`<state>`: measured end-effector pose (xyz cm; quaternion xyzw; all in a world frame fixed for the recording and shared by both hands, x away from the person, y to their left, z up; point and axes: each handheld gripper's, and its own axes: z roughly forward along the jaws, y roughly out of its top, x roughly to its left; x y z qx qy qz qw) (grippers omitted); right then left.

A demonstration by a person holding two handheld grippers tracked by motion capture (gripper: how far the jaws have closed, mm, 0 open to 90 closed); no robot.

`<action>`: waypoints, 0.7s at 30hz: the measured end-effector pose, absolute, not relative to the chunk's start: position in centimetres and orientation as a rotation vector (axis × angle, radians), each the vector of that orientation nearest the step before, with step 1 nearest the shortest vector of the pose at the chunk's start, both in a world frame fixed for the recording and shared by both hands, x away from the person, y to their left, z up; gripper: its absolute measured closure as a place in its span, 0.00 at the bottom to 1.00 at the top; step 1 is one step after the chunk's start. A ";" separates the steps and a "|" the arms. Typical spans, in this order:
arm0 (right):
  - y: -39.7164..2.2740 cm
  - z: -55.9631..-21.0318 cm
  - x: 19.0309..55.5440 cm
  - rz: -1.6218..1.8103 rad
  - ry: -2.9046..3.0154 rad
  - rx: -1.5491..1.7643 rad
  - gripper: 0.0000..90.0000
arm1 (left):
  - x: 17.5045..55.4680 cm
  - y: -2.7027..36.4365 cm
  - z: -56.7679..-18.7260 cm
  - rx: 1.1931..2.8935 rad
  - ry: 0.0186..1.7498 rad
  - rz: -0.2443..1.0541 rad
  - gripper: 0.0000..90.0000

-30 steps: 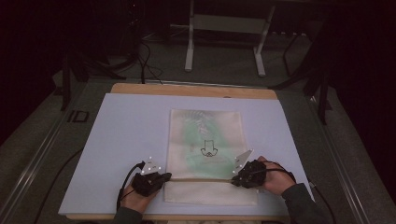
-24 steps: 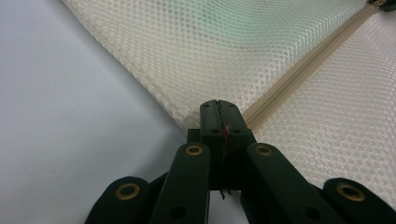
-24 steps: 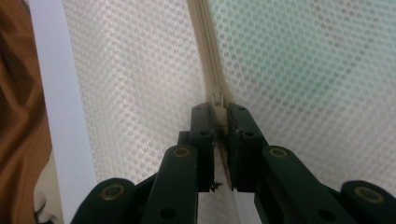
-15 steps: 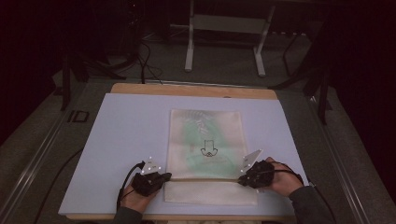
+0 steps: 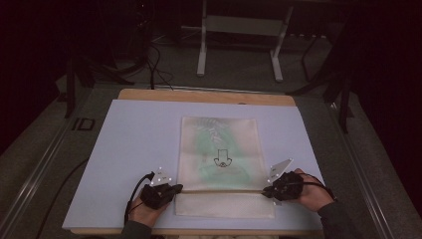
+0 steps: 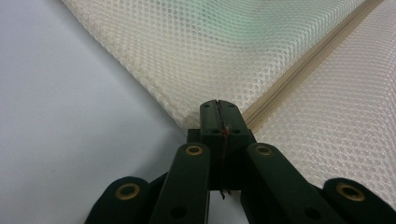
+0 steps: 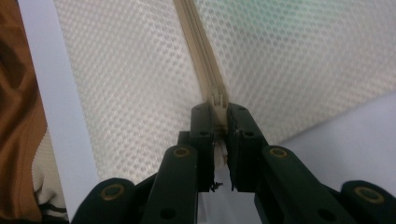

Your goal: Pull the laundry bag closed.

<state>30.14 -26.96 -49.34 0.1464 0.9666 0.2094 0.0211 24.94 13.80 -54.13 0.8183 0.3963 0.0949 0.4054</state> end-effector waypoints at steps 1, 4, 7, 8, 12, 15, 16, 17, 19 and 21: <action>-27.1 -49.4 30.1 0.659 2.993 0.457 0.91 | 24.9 13.8 -54.1 2.064 1.001 0.240 0.99; -27.5 -49.3 30.2 0.672 2.992 0.471 0.91 | 24.9 13.8 -54.1 2.064 1.001 0.239 0.99; -27.6 -49.4 30.2 0.680 2.991 0.477 0.91 | 24.9 13.8 -54.1 2.065 1.001 0.240 0.99; -27.7 -49.4 30.2 0.686 2.990 0.479 0.91 | 24.9 13.8 -54.1 2.066 1.000 0.239 0.99; -27.9 -49.5 30.2 0.703 2.987 0.485 0.91 | 25.0 13.8 -54.1 2.065 1.001 0.236 0.99; -28.1 -49.6 30.1 0.716 2.983 0.489 0.91 | 25.0 13.8 -54.1 2.064 1.000 0.237 0.99; -28.1 -49.7 30.0 0.718 2.983 0.497 0.91 | 25.0 13.8 -54.1 2.065 1.000 0.237 0.99; -28.2 -49.7 30.0 0.722 2.981 0.502 0.91 | 25.0 13.8 -54.1 2.064 1.001 0.238 0.99; -28.3 -49.7 30.0 0.734 2.982 0.509 0.89 | 24.9 13.8 -54.1 2.064 1.000 0.243 0.99; -28.5 -49.7 30.0 0.722 2.977 0.543 0.80 | 24.9 13.7 -54.1 2.068 0.999 0.250 0.99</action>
